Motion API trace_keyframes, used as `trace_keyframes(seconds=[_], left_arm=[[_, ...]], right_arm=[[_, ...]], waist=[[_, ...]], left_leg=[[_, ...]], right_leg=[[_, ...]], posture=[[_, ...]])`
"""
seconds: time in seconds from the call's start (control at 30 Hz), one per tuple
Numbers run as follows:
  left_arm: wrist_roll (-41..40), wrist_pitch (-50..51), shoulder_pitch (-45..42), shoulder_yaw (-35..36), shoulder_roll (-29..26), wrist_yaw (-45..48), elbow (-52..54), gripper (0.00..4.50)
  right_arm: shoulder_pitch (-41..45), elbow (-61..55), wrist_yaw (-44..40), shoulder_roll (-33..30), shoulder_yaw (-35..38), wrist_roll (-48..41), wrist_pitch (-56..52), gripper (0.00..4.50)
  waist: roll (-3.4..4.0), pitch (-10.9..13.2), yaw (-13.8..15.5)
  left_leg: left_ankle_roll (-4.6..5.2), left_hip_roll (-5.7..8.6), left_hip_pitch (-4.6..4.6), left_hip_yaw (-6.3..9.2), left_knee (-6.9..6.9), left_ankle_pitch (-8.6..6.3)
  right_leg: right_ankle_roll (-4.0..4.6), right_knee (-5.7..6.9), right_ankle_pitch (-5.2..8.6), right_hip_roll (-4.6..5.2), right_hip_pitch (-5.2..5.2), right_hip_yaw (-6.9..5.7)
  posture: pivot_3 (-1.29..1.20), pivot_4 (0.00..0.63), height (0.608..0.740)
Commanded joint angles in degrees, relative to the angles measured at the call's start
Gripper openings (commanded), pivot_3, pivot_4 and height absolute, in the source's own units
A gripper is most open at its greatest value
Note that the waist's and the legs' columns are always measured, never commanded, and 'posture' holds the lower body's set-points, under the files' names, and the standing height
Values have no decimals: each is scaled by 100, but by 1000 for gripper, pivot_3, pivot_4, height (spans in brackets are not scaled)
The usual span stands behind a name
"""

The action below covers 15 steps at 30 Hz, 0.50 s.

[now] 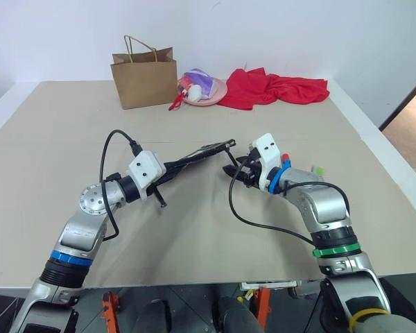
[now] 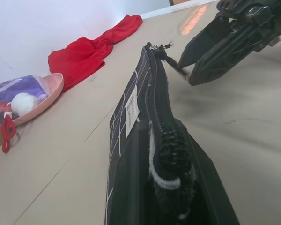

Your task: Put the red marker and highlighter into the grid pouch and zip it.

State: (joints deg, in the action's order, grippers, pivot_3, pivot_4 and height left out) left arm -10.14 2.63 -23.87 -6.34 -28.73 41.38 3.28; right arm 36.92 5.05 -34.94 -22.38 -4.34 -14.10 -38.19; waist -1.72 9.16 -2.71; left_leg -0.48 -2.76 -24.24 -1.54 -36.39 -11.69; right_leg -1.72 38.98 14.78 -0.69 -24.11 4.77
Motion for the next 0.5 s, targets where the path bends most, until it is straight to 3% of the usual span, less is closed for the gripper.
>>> trace_keyframes(seconds=[0.03, 0.13, 0.3, 0.4, 0.5], left_arm=[[-40, -44, 26, 168, -40, 16, 265, 0], [-33, -62, 65, 176, -42, 23, 279, 0], [-30, -77, 117, 181, -34, 31, 290, 0], [-27, -88, 139, 178, -26, 31, 269, 0], [-2, -144, 155, 180, -15, 25, 169, 0]], right_arm=[[384, 434, -24, 96, 17, 116, 419, 2819], [442, 587, -48, 138, -24, 180, 552, 2819], [385, 475, -314, 195, -90, 87, 658, 1295], [300, 298, -499, 187, -128, 46, 666, 44], [262, 169, -624, 183, -168, -1, 629, 44]], waist=[[0, 0, -1], [0, 0, -2], [0, 0, -2], [0, 0, -1], [0, 0, 0]], left_leg=[[0, 1, 0, -2, 0, 0], [0, 0, 0, -1, 0, 0], [0, 0, 0, 0, 0, 0], [0, 0, 0, 0, 0, 0], [0, 0, 0, 1, 0, 0]], right_leg=[[15, 0, -9, 1, 0, 2], [16, 0, -9, 1, 0, 0], [17, 0, -10, 0, -1, 0], [17, 0, -10, 1, 0, 0], [17, 0, -10, 0, 0, -1]], posture=[[0, 150, 740], [0, 150, 740], [0, 150, 740], [0, 150, 740], [0, 150, 740]])
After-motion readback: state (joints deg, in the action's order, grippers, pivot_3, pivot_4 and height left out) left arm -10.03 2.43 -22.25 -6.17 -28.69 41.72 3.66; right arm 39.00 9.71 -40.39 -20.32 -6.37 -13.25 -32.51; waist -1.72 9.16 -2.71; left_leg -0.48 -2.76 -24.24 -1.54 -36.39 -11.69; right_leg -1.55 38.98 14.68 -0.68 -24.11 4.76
